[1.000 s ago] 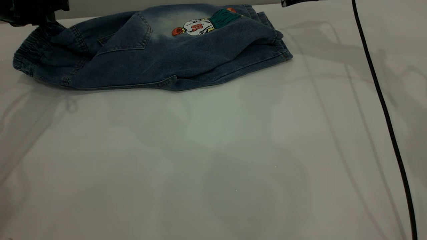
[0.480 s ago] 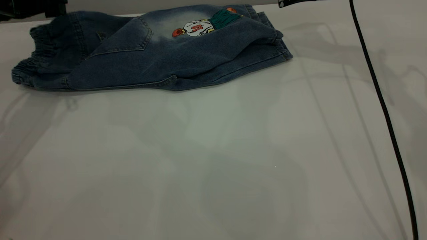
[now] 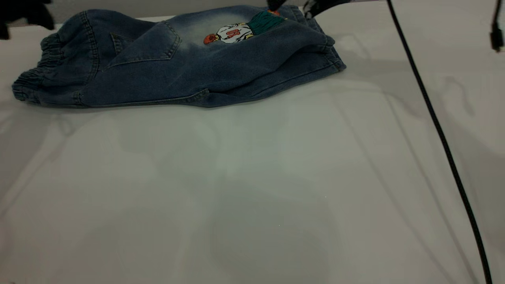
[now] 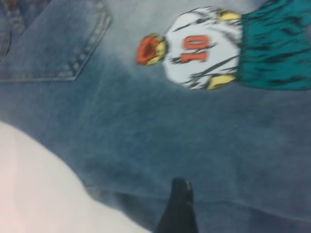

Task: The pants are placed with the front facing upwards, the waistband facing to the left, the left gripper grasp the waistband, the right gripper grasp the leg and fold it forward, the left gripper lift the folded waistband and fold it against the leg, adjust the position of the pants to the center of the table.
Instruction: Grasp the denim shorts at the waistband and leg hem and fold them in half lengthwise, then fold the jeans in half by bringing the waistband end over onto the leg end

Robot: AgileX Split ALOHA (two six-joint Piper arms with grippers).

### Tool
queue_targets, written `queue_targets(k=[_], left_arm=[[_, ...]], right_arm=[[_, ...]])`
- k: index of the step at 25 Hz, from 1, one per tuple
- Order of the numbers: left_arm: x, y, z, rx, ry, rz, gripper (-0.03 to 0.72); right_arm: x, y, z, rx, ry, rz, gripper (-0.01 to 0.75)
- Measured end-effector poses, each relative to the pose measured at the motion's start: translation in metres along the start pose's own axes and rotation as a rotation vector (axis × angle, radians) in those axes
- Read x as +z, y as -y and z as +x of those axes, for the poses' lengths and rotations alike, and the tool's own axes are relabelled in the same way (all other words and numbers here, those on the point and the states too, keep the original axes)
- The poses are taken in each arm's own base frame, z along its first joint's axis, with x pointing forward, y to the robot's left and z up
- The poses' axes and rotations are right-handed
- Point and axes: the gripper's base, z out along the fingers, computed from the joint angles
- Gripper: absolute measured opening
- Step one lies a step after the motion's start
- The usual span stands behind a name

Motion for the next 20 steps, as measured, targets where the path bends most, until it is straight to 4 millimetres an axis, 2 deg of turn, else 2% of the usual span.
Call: queue_targets(k=[5,11,20], left_arm=[[-0.001,-0.028,0.009,-0.081,-0.128,-0.040,0.594],[0.002,-0.029,0.013,-0.064,-0.148,-0.041,0.594],[0.030,-0.033,0.036,-0.063,-0.190,-0.055,0.594]], right_arm=[[0.001,-0.008,-0.004,-0.008,0.003,0.004,0.554],[0.006,-0.017,0.002,-0.018,-0.050,-0.004,0.549],[0.009,-0.024,0.006,-0.034,-0.095,-0.013,0.549]])
